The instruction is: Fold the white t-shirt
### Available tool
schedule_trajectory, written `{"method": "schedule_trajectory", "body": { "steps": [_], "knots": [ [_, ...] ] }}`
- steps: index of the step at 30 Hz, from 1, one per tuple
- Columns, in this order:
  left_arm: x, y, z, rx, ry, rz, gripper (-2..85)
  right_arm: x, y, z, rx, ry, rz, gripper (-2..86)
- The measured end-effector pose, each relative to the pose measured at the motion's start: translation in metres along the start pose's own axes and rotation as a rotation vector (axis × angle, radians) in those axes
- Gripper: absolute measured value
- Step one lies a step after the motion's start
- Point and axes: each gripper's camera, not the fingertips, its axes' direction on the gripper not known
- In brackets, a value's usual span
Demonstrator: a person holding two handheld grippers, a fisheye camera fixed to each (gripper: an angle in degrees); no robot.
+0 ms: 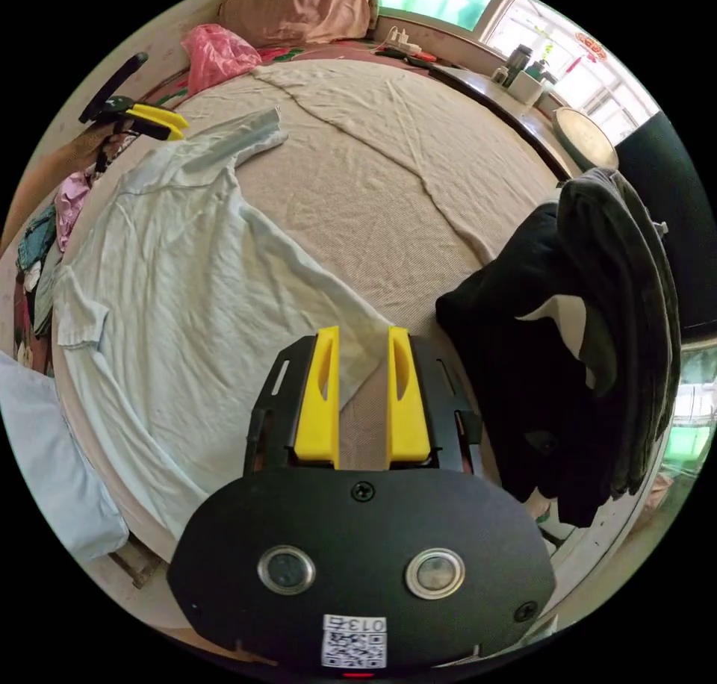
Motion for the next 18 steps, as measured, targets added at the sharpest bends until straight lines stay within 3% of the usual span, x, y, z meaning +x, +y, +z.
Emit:
{"method": "schedule_trajectory", "body": {
  "steps": [6,9,12,18],
  "knots": [
    [0.022,-0.030,0.027,-0.047,-0.070,0.094,11.3,0.001,-0.013,0.009,-0.040,-0.012,-0.088,9.1],
    [0.030,-0.028,0.030,-0.027,-0.092,0.097,6.3,-0.004,-0.012,0.008,-0.061,-0.079,-0.101,4.7],
    [0.038,-0.021,0.026,-0.016,-0.131,0.094,1.7,-0.022,-0.008,0.003,-0.052,0.005,-0.123,2.1],
    [0.047,0.027,-0.042,0.251,-0.079,0.121,0.5,-0.054,0.024,-0.038,0.093,0.137,-0.111,1.0]
  ]
}}
